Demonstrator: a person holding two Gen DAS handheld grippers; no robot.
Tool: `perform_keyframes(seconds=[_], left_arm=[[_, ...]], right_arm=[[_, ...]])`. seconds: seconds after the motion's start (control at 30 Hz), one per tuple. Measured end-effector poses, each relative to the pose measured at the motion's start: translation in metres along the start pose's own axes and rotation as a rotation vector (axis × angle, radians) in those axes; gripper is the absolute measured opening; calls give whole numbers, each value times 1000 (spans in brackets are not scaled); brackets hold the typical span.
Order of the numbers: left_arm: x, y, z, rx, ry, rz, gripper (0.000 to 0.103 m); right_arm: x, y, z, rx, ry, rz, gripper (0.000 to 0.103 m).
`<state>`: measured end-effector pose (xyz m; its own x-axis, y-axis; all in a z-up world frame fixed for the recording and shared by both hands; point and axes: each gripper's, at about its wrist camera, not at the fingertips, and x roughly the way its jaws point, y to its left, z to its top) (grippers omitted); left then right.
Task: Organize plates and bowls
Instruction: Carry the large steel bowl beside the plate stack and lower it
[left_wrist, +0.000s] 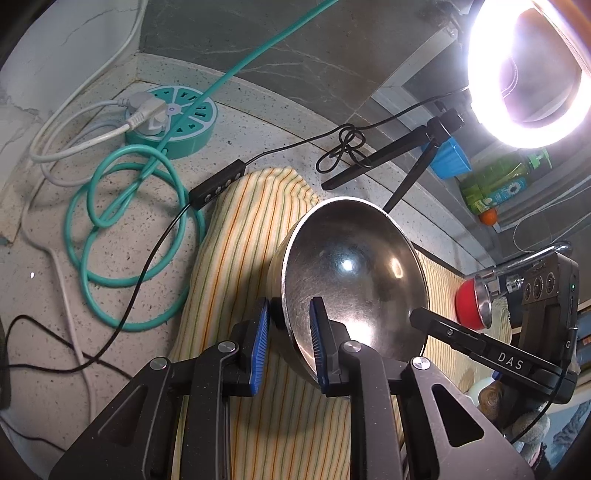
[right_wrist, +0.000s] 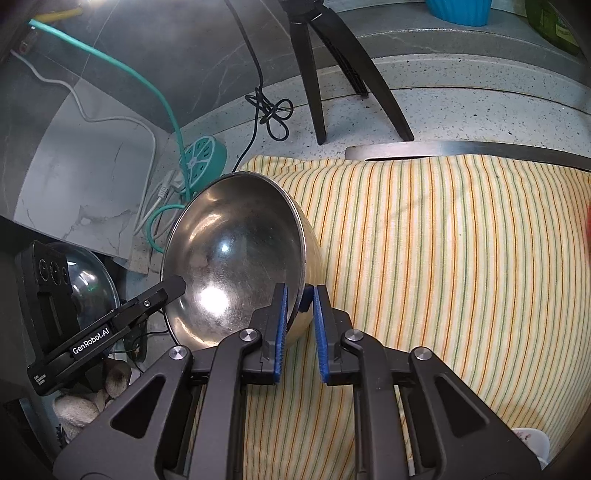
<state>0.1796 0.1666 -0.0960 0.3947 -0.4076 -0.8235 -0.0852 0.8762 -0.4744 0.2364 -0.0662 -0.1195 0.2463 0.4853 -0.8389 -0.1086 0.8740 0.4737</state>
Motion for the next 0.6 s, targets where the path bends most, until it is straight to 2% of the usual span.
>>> perform_keyframes(seconds=[0.6], left_arm=[[-45, 16, -54, -23, -27, 13, 19]], right_arm=[[-22, 30, -57, -47, 30, 32, 15]])
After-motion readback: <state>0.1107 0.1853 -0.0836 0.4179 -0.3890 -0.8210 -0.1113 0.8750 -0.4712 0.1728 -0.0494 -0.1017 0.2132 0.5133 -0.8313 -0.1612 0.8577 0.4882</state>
